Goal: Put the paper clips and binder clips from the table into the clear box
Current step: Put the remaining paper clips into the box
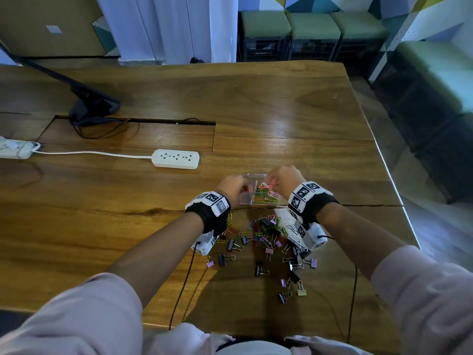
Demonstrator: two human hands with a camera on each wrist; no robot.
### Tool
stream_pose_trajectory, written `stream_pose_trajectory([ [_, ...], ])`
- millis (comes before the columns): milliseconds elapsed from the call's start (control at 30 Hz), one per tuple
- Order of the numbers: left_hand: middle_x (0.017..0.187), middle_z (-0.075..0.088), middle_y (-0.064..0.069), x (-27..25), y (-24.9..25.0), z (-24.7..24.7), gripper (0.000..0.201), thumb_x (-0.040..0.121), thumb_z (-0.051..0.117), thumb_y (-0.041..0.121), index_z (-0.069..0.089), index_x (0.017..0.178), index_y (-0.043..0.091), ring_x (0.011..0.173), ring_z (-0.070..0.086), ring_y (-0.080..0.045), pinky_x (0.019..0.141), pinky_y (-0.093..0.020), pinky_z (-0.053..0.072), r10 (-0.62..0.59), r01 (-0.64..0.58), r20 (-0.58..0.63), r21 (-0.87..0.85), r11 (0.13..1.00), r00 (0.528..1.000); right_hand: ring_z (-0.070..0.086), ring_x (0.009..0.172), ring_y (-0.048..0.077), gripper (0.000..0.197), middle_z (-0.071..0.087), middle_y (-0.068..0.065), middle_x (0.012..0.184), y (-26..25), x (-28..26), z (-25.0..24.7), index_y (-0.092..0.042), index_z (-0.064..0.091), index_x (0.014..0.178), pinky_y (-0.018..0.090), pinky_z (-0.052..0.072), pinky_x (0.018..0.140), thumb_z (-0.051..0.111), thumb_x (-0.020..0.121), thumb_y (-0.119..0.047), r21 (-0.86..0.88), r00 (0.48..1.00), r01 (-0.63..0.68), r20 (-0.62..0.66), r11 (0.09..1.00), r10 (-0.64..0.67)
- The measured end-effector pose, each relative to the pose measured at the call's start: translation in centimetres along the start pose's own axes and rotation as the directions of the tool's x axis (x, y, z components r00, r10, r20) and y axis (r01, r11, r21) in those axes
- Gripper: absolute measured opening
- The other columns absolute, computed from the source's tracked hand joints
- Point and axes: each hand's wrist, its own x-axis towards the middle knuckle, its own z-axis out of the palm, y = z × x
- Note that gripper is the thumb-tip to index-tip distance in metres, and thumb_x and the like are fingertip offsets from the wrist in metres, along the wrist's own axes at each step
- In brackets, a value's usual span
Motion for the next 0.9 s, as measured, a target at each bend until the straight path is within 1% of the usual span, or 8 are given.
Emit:
stream_pose_trajectory([
  [167, 0.111, 0.057, -0.005, -1.3, -0.6, 0.8, 0.015, 0.090, 0.052, 0.005, 0.062, 0.102, 0.009, 0.103, 0.053, -0.017, 0.093, -0.030, 0.047, 0.055, -0.063, -0.103, -0.076, 0.995, 0.993, 0.067, 0.087, 0.014, 0.016, 0.071, 0.000, 0.100, 1.0, -1.9, 0.1, -0.014, 0.069, 0.100, 0.022, 0.051, 0.082, 0.059, 0.089, -0.012, 0.044, 0.988, 0.081, -0.133, 0.996, -0.075],
  [267, 0.104, 0.049, 0.001, -2.5, -2.0, 1.0, 0.011, 0.089, 0.053, 0.007, 0.057, 0.098, 0.012, 0.096, 0.046, -0.010, 0.089, -0.023, 0.044, -0.029, 0.004, -0.218, -0.115, 0.993, 0.975, 0.066, 0.085, 0.017, 0.024, 0.068, 0.001, 0.104, 2.8, -3.6, 0.8, -0.015, 0.068, 0.104, 0.028, 0.055, 0.081, 0.056, 0.086, -0.005, 0.107, 0.974, 0.088, -0.220, 0.990, -0.062],
  [367, 0.097, 0.043, 0.003, -3.8, -3.9, 1.2, 0.008, 0.088, 0.056, 0.010, 0.054, 0.096, 0.011, 0.089, 0.043, -0.010, 0.087, -0.026, 0.046, -0.146, 0.127, -0.262, -0.089, 0.988, 0.954, 0.059, 0.097, 0.021, 0.031, 0.060, 0.004, 0.113, 4.7, -5.3, 1.8, -0.011, 0.065, 0.108, 0.030, 0.051, 0.083, 0.056, 0.080, -0.003, 0.094, 0.962, 0.099, -0.262, 0.991, -0.072],
  [467, 0.105, 0.049, -0.004, -4.4, -5.2, 2.2, 0.021, 0.087, 0.061, 0.025, 0.050, 0.098, 0.012, 0.091, 0.048, -0.017, 0.084, -0.032, 0.048, -0.325, 0.315, -0.162, -0.089, 0.945, 0.932, 0.053, 0.105, 0.021, 0.030, 0.055, 0.004, 0.112, 5.9, -6.9, 2.8, -0.015, 0.060, 0.109, 0.027, 0.044, 0.085, 0.062, 0.079, -0.011, 0.106, 0.978, 0.007, -0.208, 0.994, 0.015],
  [533, 0.117, 0.051, -0.011, -4.3, -5.2, 3.0, 0.040, 0.086, 0.059, 0.042, 0.047, 0.110, 0.012, 0.104, 0.051, -0.026, 0.089, -0.038, 0.047, -0.448, 0.446, -0.040, -0.046, 0.894, 0.893, 0.047, 0.113, 0.021, 0.036, 0.048, 0.003, 0.119, 6.2, -7.6, 3.5, -0.019, 0.054, 0.115, 0.030, 0.041, 0.094, 0.063, 0.081, -0.018, 0.061, 0.984, -0.139, -0.099, 0.988, 0.145],
  [667, 0.144, 0.030, -0.019, -4.2, -3.9, 4.3, 0.085, 0.080, 0.058, 0.059, 0.027, 0.140, 0.007, 0.132, 0.031, -0.037, 0.103, -0.047, 0.037, -0.570, 0.569, 0.038, 0.046, 0.821, 0.821, 0.039, 0.120, 0.027, 0.047, 0.041, 0.009, 0.129, 6.6, -8.6, 4.4, -0.017, 0.044, 0.127, 0.036, 0.040, 0.100, 0.059, 0.084, -0.026, -0.024, 0.947, -0.321, -0.011, 0.947, 0.321],
  [800, 0.139, 0.030, -0.017, -4.1, -3.3, 5.4, 0.076, 0.078, 0.065, 0.053, 0.032, 0.134, 0.012, 0.127, 0.034, -0.036, 0.097, -0.047, 0.043, -0.559, 0.557, -0.008, 0.100, 0.825, 0.829, 0.038, 0.125, 0.033, 0.056, 0.038, 0.014, 0.136, 7.3, -8.7, 4.8, -0.011, 0.038, 0.135, 0.041, 0.038, 0.103, 0.057, 0.086, -0.029, -0.056, 0.909, -0.407, 0.076, 0.912, 0.410],
  [900, 0.133, 0.037, -0.016, -3.9, -3.3, 6.0, 0.052, 0.085, 0.063, 0.039, 0.042, 0.125, 0.011, 0.122, 0.040, -0.035, 0.096, -0.043, 0.044, -0.482, 0.481, -0.012, 0.068, 0.874, 0.876, 0.043, 0.120, 0.028, 0.043, 0.043, 0.012, 0.131, 7.4, -8.8, 5.4, -0.012, 0.050, 0.128, 0.036, 0.040, 0.100, 0.058, 0.087, -0.021, -0.065, 0.922, -0.378, 0.065, 0.923, 0.382],
])
